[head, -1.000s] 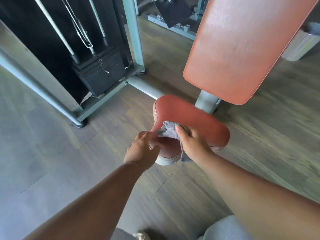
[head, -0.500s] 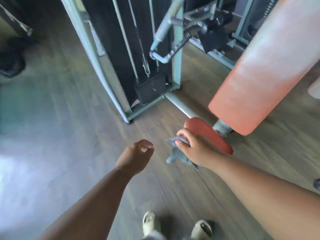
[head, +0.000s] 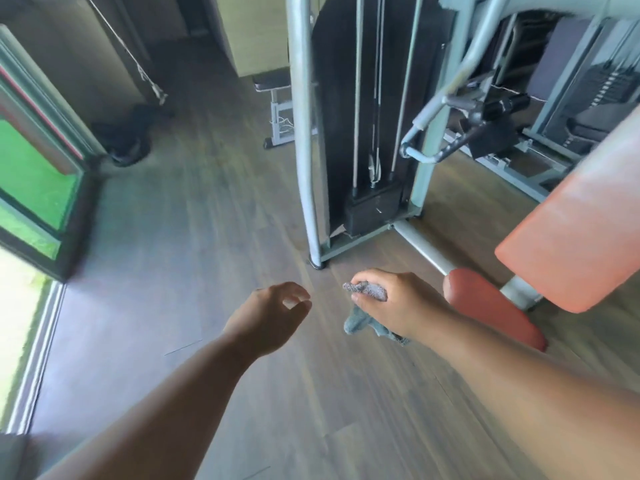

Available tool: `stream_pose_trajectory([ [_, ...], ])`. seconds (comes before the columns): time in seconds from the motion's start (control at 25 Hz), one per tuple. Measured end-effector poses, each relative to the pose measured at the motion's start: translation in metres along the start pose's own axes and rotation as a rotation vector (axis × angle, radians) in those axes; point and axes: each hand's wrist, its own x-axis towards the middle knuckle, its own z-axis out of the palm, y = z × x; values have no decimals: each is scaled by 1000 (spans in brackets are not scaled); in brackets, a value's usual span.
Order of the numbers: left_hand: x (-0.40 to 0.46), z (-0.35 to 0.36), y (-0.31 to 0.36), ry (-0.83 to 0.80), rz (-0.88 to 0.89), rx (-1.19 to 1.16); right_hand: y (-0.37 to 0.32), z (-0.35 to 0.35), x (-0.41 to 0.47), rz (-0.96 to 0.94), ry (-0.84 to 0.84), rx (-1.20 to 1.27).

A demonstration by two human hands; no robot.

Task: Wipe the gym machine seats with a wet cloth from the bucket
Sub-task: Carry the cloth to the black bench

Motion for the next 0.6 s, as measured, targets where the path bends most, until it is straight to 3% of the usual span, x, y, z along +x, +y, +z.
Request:
stream_pose_trajectory([
  [0.24,11,-41,-63,15,-44,-18,-61,29,38,-26,-22,-67],
  [0.6,156,-85,-50,87,-80,40,-59,-2,196,-76,-101,-96],
])
